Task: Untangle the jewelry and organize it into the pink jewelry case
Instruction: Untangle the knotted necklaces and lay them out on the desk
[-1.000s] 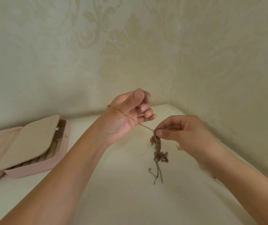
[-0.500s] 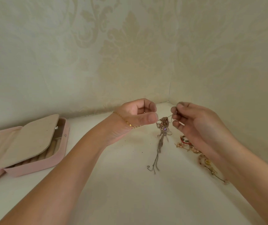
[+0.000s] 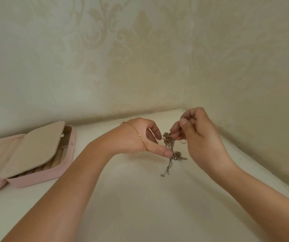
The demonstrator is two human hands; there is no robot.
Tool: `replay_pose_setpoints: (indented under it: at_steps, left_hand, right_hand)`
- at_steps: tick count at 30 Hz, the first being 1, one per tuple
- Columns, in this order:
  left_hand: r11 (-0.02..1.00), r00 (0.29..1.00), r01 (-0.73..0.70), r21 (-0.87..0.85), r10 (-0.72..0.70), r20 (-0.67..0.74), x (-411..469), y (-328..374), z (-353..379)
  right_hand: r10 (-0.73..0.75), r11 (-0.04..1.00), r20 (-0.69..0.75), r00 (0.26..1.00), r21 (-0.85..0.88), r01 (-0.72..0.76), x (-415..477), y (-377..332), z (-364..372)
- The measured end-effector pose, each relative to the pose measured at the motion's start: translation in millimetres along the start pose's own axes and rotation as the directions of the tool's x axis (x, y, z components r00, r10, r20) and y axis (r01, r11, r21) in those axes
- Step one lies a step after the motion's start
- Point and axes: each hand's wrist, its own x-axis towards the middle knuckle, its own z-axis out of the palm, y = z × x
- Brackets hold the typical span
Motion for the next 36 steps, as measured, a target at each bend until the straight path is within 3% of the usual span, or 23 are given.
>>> replay_pose_setpoints:
  at_steps: [8, 11, 14, 18, 23, 30, 36]
  left_hand:
    - [0.998, 0.990, 0.050, 0.046, -0.043, -0.134, 9, -4, 4]
    - [0.976, 0.994, -0.077, -0.202, 0.061, -0.087, 9, -3, 4]
    - [0.926, 0.984, -0.173, -0.335, 0.147, -0.103, 8, 1, 7]
    - [0.919, 0.967, -0.222, -0.327, 0.166, -0.193, 9, 3, 8]
    - [0.929, 0.962, -0.236, -0.283, 0.183, -0.203, 8, 4, 9]
    - [0.966, 0.932, -0.259, -0.005, 0.249, -0.262, 13, 2, 17]
    - [0.933, 0.908, -0.333, -0.141, 0.276, -0.314, 8, 8, 11]
  right_hand:
    - [0.014, 0.993, 0.123, 0.992, 0.118, -0.029, 0, -5, -3]
    - [0.000, 0.982, 0.140, 0.990, 0.185, -0.026, 1, -9, -6]
    - [0.045, 0.979, 0.105, 0.993, 0.192, -0.064, 3, -11, -11]
    - [0.069, 0.998, 0.072, 0.995, -0.010, -0.069, 7, -13, -17]
    - [0.003, 0.985, 0.078, 0.997, -0.171, 0.011, 3, -12, -18]
    - [-0.096, 0.919, 0.065, 0.993, -0.377, 0.114, -3, -11, -13]
    - [-0.082, 0.935, 0.015, 0.997, -0.346, 0.082, 0, -13, -18]
